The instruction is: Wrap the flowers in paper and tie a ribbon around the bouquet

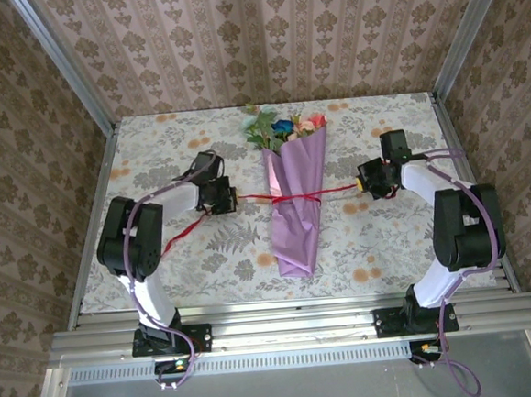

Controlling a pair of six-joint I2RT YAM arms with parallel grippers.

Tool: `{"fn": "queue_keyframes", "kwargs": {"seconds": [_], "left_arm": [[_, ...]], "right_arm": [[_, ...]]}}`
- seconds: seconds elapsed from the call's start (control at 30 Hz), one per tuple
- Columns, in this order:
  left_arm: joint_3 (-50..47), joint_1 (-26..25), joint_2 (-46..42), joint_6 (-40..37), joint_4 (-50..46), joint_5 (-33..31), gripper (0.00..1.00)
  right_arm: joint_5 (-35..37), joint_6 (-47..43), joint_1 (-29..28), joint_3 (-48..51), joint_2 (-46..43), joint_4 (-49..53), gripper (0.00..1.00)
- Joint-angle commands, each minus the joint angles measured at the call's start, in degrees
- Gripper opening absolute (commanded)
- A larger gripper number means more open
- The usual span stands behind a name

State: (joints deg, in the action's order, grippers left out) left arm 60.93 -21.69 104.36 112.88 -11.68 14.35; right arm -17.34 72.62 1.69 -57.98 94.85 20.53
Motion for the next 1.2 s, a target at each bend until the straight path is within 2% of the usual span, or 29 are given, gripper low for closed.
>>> {"fn": "queue_keyframes", "kwargs": {"seconds": [0.0,0.23,0.47,0.67,0.97,1.17], "left_arm": [[-2.13,2.41,-2.84,-1.41,1.77,-0.37,0.00],[-7.12,7.72,-6.29,-2.02,4.61,-0.46,0.00],[-13.29,10.85,-7.72,0.58,12.02,-0.16,0.00],[-15.86,14.99,-9.01,0.61,14.30,0.24,0.00],[-20.68,21.62,-11.78,0.78,18.44,0.19,0.00],[-21.22,22.92,-12.30,-0.15,18.81,1.60,0.00]], "right_arm": [[1.13,-8.88,2.50,-1.70,-1.15,5.64,0.00],[-1.11,-15.14,9.71,-2.12,1.76,5.95,0.00],[-4.42,-16.66,17.12,-1.09,3.97,4.25,0.00],[-7.57,-16.29,22.32,-0.85,6.35,2.35,0.00],[-10.26,-14.65,27.29,0.49,7.46,-0.07,0.00],[-10.96,-13.52,28.10,1.26,7.58,-1.30,0.00]]}}
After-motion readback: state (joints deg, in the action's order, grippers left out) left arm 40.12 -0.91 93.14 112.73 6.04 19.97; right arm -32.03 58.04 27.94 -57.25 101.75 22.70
